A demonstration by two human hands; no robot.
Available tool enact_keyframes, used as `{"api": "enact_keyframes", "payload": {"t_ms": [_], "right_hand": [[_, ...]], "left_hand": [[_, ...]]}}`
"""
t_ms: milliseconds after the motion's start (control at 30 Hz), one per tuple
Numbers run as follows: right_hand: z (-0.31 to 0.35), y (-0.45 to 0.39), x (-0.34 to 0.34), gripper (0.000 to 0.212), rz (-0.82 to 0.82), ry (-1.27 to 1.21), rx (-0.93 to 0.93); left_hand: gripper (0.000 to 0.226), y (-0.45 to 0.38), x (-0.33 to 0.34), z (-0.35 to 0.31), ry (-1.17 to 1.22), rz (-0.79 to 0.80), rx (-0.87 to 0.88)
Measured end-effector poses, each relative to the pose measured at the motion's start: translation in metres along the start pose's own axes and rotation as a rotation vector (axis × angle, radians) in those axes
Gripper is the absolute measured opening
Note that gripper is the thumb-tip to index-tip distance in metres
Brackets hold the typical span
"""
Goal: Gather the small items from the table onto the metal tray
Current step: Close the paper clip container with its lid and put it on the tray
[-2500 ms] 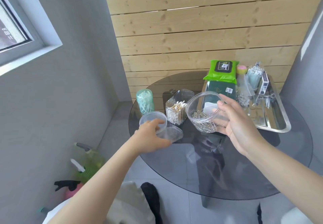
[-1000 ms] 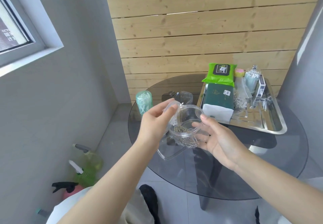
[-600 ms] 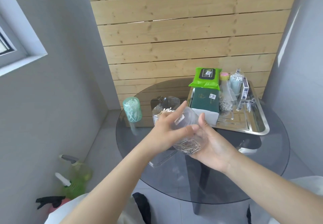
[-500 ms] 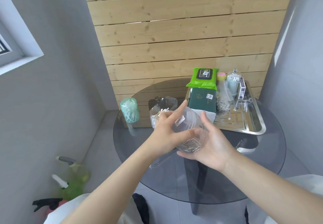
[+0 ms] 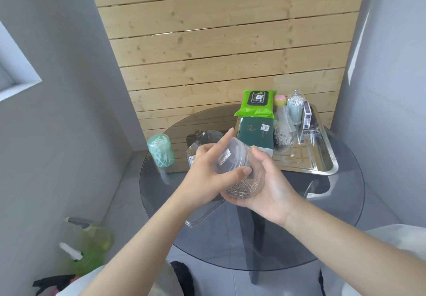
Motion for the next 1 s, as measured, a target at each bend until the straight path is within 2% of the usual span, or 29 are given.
{"api": "enact_keyframes", "payload": {"t_ms": [200,333,400,433,500,567,600,700,800,867,933,967,1000], "right_hand": [[0.000,0.000,0.000,0.051,0.004,0.039,0.051],[-0.003,0.000,-0.011,0.067,-0.022,0.170,0.263],[-0.003,0.000,-0.012,0.075,0.009,0.207,0.316],[-0.002,0.001,-0.010,0.074,0.040,0.194,0.303],[0.004,0.003,-0.002,0.057,0.108,0.127,0.202],[0.014,0.004,0.002,0.040,0.094,0.150,0.055],[0.017,0.003,0.000,0.039,0.059,0.192,0.017],[0.012,0.001,-0.009,0.063,-0.017,0.310,0.140],[0.004,0.001,-0.012,0.080,0.037,0.296,0.264],[0.006,0.003,-0.003,0.069,0.117,0.159,0.225],[0.013,0.007,0.006,0.040,0.159,0.126,0.096],[0.015,0.008,0.008,0.034,0.143,0.166,0.056],[0.015,0.006,0.005,0.039,0.111,0.213,0.059]], "left_hand": [[0.081,0.001,0.005,-0.004,-0.029,0.068,0.070],[0.086,-0.001,0.008,-0.005,-0.082,0.201,0.135],[0.087,-0.003,0.005,-0.004,-0.048,0.197,0.128],[0.084,-0.004,0.001,-0.003,-0.010,0.149,0.111],[0.079,-0.008,-0.005,-0.002,0.050,0.046,0.076],[0.079,-0.010,-0.007,0.001,0.071,0.004,0.052],[0.079,-0.010,-0.008,0.001,0.071,0.010,0.052],[0.080,-0.009,-0.003,-0.005,0.036,0.118,0.087],[0.078,-0.009,0.000,-0.011,0.018,0.159,0.125],[0.074,-0.012,-0.007,-0.010,0.031,0.072,0.106],[0.074,-0.013,-0.012,-0.005,0.046,0.030,0.064],[0.075,-0.013,-0.013,-0.003,0.055,0.040,0.051],[0.077,-0.012,-0.011,-0.003,0.063,0.070,0.048]]}}
Point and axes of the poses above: each hand's wrist, its own y-axis away from the middle knuckle, its own x-axis out of the palm, z = x × y, the point moved 7 cm from there along -y, towards the middle knuckle, and after that the axes turned 13 degrees about x, right-handed, at the moved point
